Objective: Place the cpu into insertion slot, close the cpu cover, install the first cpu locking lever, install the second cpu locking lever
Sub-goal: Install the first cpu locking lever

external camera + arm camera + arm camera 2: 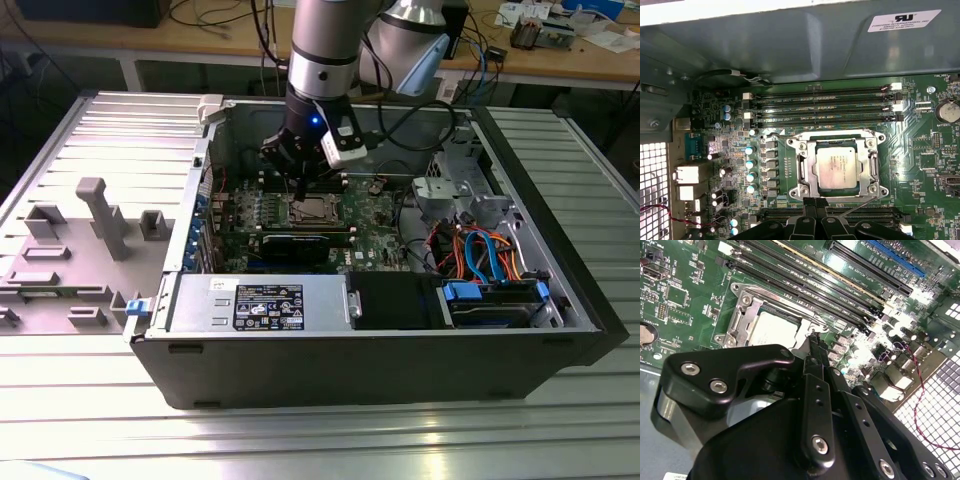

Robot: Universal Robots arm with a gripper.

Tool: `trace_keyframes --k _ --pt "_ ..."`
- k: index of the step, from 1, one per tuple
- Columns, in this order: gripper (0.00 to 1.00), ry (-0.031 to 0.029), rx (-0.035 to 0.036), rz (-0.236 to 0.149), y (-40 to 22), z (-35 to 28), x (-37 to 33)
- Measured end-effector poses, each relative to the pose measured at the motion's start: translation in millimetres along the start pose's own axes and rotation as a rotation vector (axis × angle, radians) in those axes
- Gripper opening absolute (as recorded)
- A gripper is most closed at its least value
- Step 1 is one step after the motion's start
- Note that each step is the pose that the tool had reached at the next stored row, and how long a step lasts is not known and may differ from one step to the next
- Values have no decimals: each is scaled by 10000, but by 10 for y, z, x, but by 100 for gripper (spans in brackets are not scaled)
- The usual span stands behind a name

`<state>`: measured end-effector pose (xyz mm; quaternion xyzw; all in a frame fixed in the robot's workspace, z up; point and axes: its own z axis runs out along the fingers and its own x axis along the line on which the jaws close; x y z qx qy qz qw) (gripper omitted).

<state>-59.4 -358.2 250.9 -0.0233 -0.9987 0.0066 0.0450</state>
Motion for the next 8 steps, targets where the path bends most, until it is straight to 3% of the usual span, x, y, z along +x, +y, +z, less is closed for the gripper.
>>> trace_keyframes --k 8 --pt "11 1 -15 -4 -4 4 40"
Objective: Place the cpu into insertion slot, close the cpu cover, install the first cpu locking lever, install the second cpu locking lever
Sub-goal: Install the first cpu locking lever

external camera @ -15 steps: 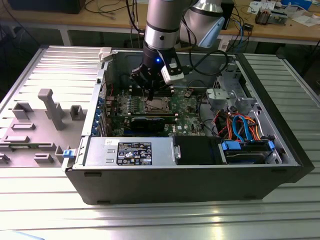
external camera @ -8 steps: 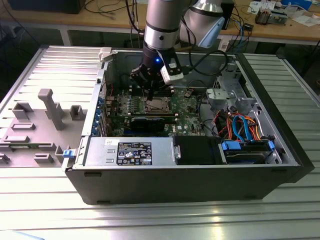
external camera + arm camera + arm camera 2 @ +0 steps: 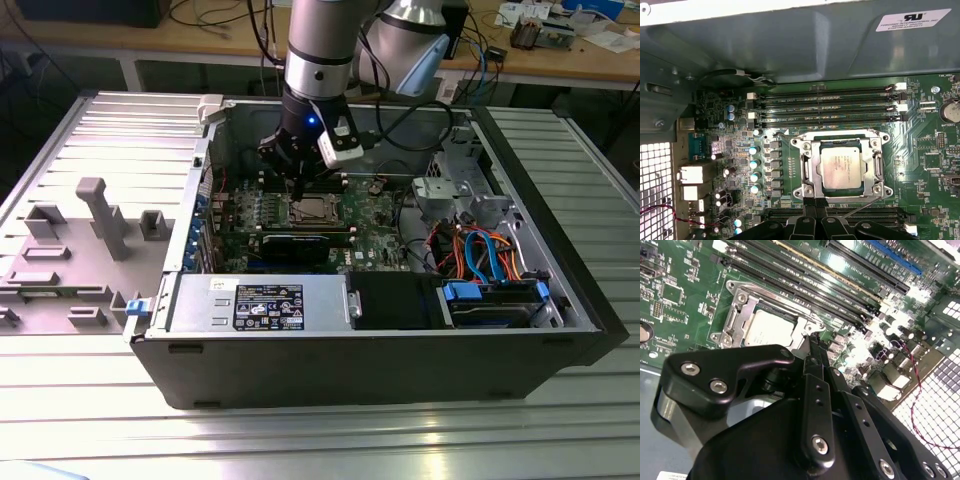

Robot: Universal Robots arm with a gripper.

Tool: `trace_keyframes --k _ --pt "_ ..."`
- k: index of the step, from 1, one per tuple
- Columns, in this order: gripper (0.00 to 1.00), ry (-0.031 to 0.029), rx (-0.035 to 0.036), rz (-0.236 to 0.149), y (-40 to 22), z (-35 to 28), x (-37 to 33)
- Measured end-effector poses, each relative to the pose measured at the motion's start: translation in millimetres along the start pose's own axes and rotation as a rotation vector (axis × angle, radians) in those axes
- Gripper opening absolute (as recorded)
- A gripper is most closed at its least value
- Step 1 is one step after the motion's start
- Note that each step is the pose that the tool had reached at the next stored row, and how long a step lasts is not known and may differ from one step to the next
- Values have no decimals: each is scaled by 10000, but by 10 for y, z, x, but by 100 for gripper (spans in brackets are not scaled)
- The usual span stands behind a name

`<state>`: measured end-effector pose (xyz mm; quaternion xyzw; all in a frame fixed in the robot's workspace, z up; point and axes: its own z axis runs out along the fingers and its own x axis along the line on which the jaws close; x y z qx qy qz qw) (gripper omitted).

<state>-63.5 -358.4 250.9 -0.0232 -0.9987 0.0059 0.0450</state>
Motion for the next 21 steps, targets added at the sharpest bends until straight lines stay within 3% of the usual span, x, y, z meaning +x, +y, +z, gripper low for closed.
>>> trace_keyframes --k 13,15,17,21 --pt "11 1 -36 -2 -1 -38 8" --pt "11 4 -109 -10 -1 -51 10" --pt "11 11 -278 -25 -2 -63 15" --pt "11 24 -524 -120 -2 -71 22"
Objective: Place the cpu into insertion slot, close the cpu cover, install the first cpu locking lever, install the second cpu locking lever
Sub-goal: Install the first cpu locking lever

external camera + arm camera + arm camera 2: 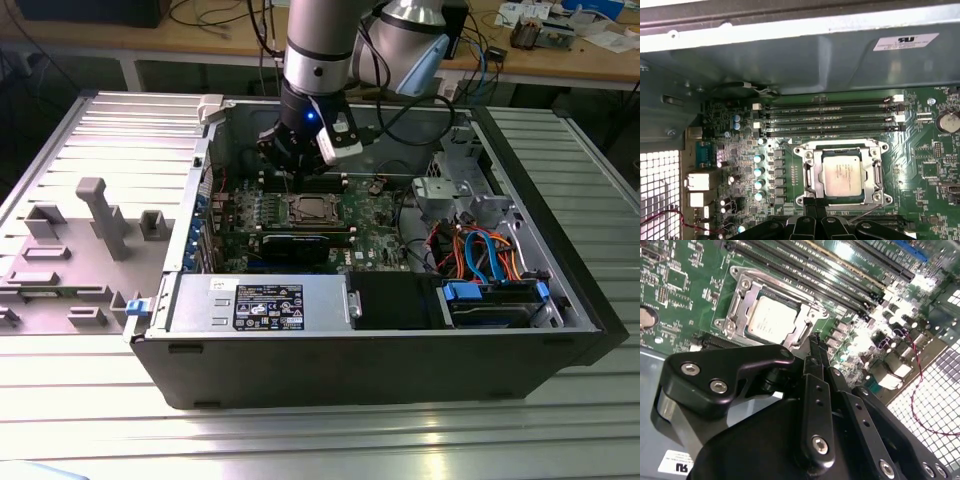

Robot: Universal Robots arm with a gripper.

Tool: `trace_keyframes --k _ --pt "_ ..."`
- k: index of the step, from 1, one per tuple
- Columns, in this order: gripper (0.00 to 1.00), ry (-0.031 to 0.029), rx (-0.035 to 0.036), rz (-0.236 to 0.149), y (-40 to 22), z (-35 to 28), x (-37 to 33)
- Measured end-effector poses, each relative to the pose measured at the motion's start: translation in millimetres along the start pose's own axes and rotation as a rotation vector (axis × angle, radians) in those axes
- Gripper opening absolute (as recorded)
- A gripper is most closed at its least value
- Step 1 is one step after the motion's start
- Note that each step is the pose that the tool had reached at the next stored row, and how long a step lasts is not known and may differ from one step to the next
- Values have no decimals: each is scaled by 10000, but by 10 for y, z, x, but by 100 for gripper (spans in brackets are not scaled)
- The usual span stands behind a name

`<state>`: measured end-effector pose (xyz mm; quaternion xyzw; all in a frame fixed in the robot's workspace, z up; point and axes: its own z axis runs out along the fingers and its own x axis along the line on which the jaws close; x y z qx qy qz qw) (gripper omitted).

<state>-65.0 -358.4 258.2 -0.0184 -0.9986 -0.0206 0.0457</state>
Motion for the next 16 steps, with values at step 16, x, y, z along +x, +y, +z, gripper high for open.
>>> trace_keyframes --k 16 --pt "11 13 5 -679 -1 -10 41"
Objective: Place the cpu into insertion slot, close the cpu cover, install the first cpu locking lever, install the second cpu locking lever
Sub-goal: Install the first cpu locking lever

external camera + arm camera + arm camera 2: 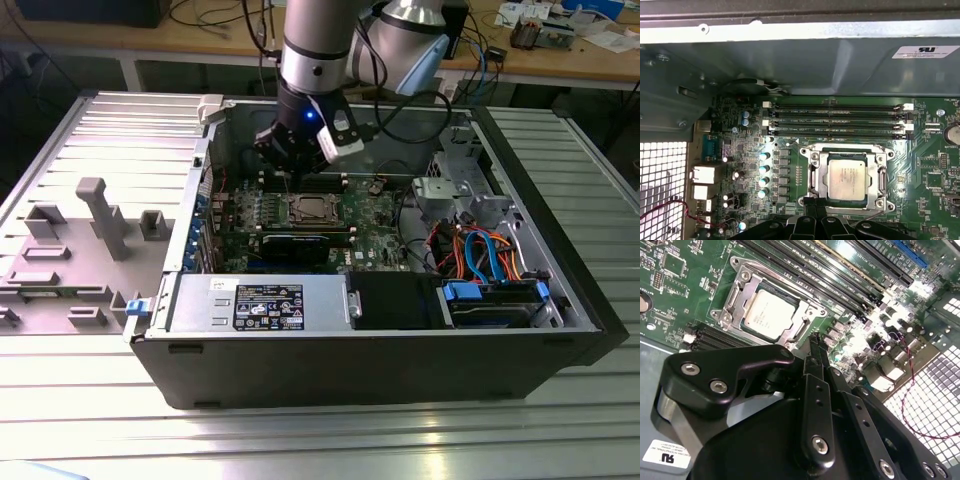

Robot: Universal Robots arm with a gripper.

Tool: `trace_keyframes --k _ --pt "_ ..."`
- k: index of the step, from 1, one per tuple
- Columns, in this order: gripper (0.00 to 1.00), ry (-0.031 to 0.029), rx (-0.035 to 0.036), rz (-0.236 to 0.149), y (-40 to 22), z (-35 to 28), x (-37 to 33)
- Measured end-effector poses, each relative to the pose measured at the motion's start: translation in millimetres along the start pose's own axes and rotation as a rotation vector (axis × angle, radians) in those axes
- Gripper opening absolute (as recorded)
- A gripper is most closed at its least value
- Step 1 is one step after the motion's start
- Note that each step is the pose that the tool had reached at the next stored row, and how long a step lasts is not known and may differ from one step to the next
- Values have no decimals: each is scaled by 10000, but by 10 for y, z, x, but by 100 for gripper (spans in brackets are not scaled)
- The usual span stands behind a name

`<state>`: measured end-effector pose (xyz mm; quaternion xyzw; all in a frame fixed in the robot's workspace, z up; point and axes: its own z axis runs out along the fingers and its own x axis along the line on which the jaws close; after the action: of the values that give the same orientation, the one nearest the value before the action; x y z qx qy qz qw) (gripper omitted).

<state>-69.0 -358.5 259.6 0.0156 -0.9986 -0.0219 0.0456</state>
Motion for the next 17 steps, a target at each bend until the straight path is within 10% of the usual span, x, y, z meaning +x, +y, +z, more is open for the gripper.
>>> trace_keyframes --k 17 --pt "11 -81 -11 -81 56 7 218"
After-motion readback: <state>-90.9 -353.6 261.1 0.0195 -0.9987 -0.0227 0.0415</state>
